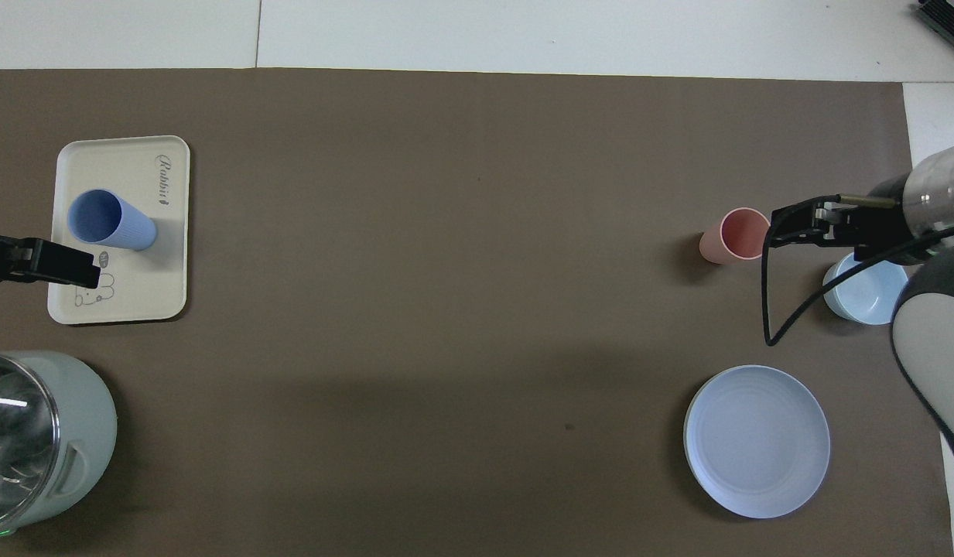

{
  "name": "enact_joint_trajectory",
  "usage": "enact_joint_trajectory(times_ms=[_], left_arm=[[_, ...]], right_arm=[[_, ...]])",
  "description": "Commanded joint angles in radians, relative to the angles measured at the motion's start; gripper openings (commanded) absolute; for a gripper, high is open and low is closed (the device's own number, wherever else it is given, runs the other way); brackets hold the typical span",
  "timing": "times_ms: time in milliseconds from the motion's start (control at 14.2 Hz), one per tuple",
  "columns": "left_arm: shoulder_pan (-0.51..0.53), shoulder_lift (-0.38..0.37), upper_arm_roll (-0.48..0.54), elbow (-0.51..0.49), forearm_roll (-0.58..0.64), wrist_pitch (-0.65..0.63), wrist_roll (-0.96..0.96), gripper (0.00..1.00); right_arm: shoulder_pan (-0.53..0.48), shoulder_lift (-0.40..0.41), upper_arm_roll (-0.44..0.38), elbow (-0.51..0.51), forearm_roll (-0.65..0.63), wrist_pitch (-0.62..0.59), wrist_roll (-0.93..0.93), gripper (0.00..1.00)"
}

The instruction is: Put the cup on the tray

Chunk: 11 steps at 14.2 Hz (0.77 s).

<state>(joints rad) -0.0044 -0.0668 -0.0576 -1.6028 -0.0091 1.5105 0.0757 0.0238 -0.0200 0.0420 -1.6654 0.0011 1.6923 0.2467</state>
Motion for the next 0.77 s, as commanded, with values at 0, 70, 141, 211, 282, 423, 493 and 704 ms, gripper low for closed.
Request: enact_joint_trajectory(times_ms=[0, 70, 141, 211, 282, 423, 493, 704], left_arm=[[0.001, -0.016, -0.002, -0.016, 0.023, -0.010, -0.011, 1.00], [0.001, -0.016, -0.002, -0.014, 0.023, -0.010, -0.011, 1.00], [0.001, -0.016, -0.002, -0.016, 0.023, -0.010, -0.011, 1.00], [0.001, -0.016, -0.002, -0.014, 0.023, -0.012, -0.011, 1.00], [0.001, -0.016, -0.002, -0.016, 0.023, -0.010, -0.011, 1.00], [0.001, -0.016, -0.002, -0.016, 0.023, -0.010, -0.011, 1.00], [0.001, -0.016, -0.002, -0.016, 0.023, -0.010, -0.011, 1.00], [0.001, -0.016, -0.002, -0.016, 0.023, -0.012, -0.011, 1.00]], right_arm=[[-0.010, 0.014, 0.002, 0.049, -0.018, -0.074, -0.024, 1.00], [-0.008, 0.008, 0.002, 0.047, -0.012, -0.094, -0.021, 1.00], [-0.008, 0.002, 0.002, 0.046, -0.012, -0.100, -0.021, 1.00], [-0.010, -0.003, 0.001, 0.039, -0.009, -0.103, -0.021, 1.00], [-0.010, -0.005, -0.001, 0.036, -0.006, -0.114, -0.023, 1.00], [-0.010, -0.011, -0.001, 0.026, -0.004, -0.117, -0.021, 1.00], [-0.010, -0.011, -0.001, 0.026, -0.004, -0.117, -0.023, 1.00], [-0.008, -0.011, -0.001, 0.024, -0.003, -0.117, -0.024, 1.00]])
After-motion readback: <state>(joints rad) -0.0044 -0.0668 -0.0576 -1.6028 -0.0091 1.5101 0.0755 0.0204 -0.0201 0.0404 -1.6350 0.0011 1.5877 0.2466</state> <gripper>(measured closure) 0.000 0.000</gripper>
